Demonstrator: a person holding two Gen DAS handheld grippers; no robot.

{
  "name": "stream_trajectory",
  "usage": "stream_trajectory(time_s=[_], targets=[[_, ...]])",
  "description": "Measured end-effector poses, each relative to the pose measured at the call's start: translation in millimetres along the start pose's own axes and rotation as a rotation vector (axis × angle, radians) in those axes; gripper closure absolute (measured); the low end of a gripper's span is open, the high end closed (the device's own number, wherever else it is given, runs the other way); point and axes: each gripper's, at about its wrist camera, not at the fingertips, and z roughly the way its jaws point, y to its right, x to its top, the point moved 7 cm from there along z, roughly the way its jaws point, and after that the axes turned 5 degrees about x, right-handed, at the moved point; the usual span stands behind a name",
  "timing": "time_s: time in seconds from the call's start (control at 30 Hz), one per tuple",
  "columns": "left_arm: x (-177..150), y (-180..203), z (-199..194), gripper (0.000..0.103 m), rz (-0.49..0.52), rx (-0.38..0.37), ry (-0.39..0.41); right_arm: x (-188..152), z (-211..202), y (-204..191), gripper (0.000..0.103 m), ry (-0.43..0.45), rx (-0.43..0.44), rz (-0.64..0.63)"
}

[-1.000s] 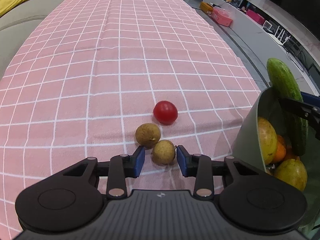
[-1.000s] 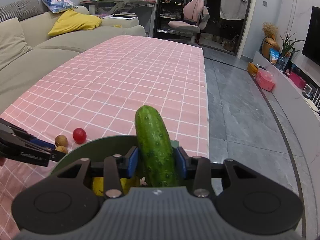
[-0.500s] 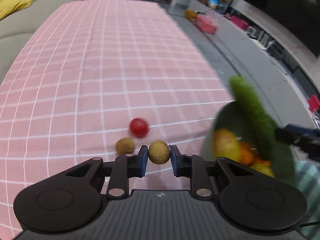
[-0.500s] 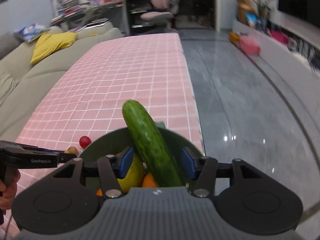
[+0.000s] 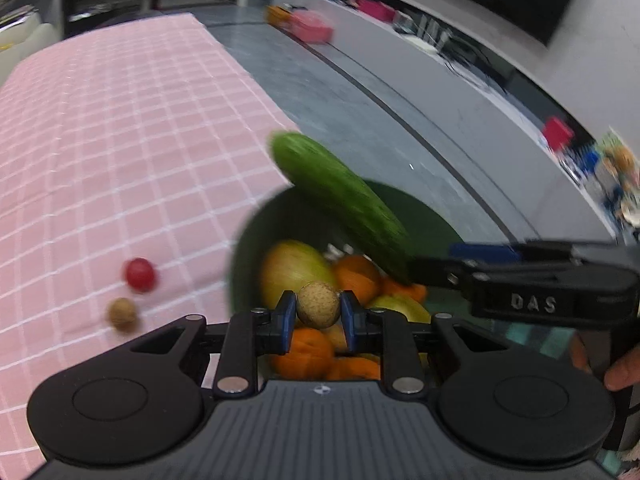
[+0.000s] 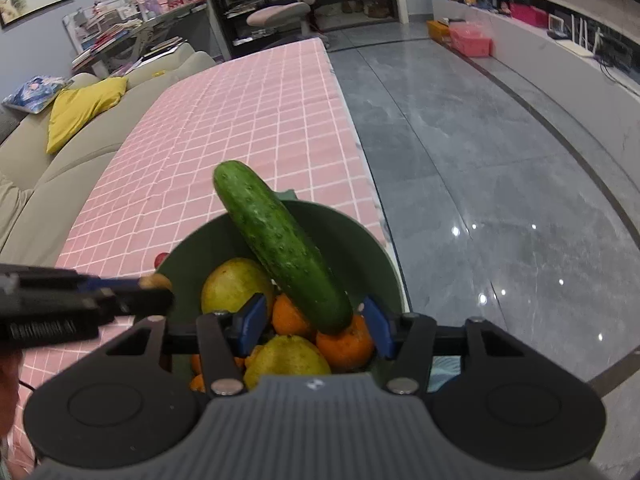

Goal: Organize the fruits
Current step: 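Lower the cucumber into the colander with the right tool while the left tool grasps a longan, then release the longan into the colander with the left tool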

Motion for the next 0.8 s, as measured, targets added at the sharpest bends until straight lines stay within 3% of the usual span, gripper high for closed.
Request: stream_trajectory(time_s=[0.13, 0.53, 0.67, 0.73, 0.8], targets=[[-6.3, 13.1, 18.8, 0.076, 0.004, -0.005, -0.041, -0.7, 4.0, 2.2, 0.056, -0.004, 0.025, 0.024], [-14.4, 14.9, 29.0, 0.074, 0.01, -0.008, -0.058, 6.8, 14.8, -4.7, 0.056, 0.005, 0.049, -0.001], [-14.5, 15.5, 25.5, 0.068, 0.032, -0.009, -0.053, 10.0, 20.9, -7.4, 0.054, 0.011, 0.039, -0.024], [-13.5, 15.5, 21.7, 0.051, 0.029, -0.009, -0.041, 10.9, 24.7, -7.8, 0.053, 0.006, 0.026, -0.037], [-12.7, 13.1, 17.1, 0.047, 0.02, -0.002, -0.025, 11.9, 27.2, -6.0, 0.053, 0.005, 0.012, -0.038]])
